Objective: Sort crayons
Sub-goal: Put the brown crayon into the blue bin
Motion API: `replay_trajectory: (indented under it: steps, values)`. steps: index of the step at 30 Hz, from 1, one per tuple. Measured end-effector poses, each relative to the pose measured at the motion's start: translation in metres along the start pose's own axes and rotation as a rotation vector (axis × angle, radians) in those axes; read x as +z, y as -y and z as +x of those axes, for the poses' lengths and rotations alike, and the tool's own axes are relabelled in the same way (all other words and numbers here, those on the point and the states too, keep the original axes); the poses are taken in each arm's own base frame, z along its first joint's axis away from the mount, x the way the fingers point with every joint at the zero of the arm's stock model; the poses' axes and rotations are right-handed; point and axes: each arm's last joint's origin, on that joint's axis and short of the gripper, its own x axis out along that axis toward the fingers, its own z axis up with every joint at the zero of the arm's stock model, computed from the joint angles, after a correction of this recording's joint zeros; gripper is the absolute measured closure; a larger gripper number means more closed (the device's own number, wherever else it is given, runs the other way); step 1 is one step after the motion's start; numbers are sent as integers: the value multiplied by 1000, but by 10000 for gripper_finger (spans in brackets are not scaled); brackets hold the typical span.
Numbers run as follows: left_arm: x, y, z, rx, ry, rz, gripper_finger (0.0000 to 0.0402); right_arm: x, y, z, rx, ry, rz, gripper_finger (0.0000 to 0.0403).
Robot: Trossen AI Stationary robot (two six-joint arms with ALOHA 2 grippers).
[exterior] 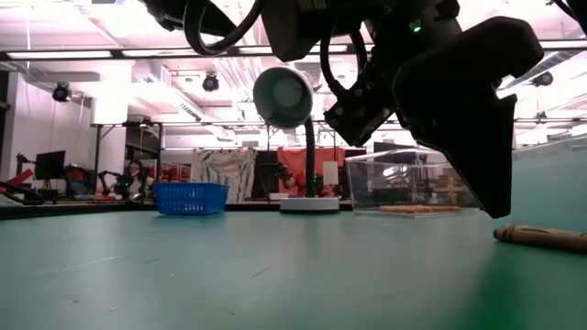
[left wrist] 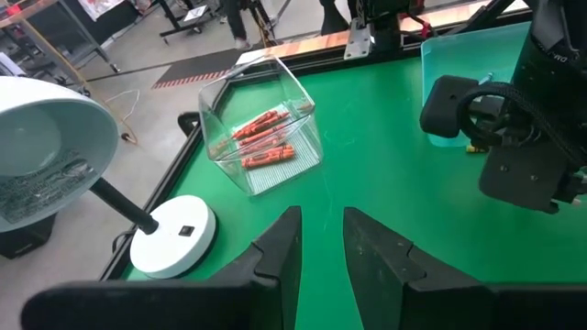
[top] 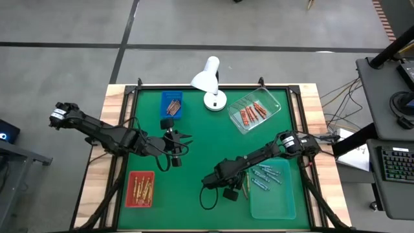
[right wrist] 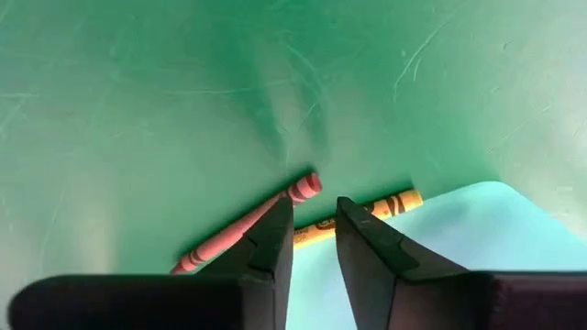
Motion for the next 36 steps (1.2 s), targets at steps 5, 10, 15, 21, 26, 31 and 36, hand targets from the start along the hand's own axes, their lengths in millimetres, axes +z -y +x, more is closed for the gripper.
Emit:
replay_trajectory:
  steps: [5, 10, 15, 21, 26, 31, 36]
  values:
    - [-4, 1, 1, 0, -11, 8, 335, 0, 0, 1, 0, 0, 15, 310]
    - [-5, 1, 1, 1, -10, 7, 335, 1, 0, 1, -1, -2, 25, 295]
    - [-5, 1, 1, 2, -10, 7, 335, 2, -1, 4, 11, 12, 29, 293]
    - [-5, 1, 2, 2, -11, 7, 335, 1, 4, 19, -24, -32, 68, 294]
    - [-5, 1, 2, 2, -11, 7, 335, 1, 6, 25, -26, -36, 61, 294]
    - [-5, 1, 2, 2, -11, 8, 335, 3, 5, 25, -21, -10, 52, 305]
    - [-5, 1, 2, 3, -11, 8, 335, 3, 5, 20, -29, -10, 11, 316]
